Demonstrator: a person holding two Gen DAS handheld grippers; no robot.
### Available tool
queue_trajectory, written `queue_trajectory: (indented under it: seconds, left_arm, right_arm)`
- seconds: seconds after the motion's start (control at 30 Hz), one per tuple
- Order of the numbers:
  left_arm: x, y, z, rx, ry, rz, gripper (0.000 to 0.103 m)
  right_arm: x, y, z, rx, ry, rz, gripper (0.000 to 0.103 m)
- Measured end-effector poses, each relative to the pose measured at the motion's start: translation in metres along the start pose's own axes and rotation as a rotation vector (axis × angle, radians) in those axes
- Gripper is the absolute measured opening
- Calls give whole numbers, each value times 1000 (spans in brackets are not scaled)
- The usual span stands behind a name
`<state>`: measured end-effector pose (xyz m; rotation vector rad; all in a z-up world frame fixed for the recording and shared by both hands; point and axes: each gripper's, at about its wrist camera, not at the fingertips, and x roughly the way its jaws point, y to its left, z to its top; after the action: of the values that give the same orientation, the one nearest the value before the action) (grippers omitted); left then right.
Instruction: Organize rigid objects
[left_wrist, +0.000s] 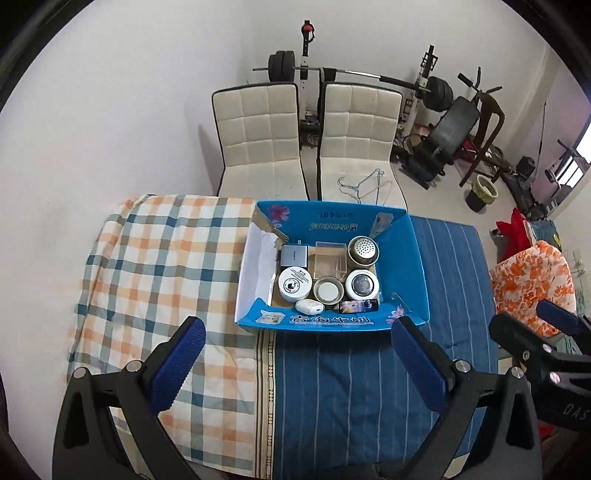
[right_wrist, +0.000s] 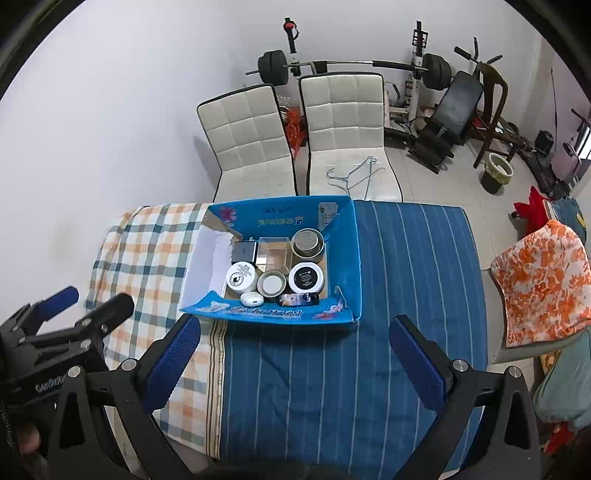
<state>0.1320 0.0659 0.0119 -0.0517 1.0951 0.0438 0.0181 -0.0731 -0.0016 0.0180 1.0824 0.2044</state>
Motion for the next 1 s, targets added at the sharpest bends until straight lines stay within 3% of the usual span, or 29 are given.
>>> queue_trajectory:
  seconds: [0.4, 1.0]
  left_arm:
    - [-17, -1, -1, -3, -34, 6, 103]
    - [4, 2, 9, -7, -19, 41, 103]
  right_arm:
    - [-30, -6, 5, 13, -65, -34, 103]
    - [15, -19, 13, 38, -31, -103, 103]
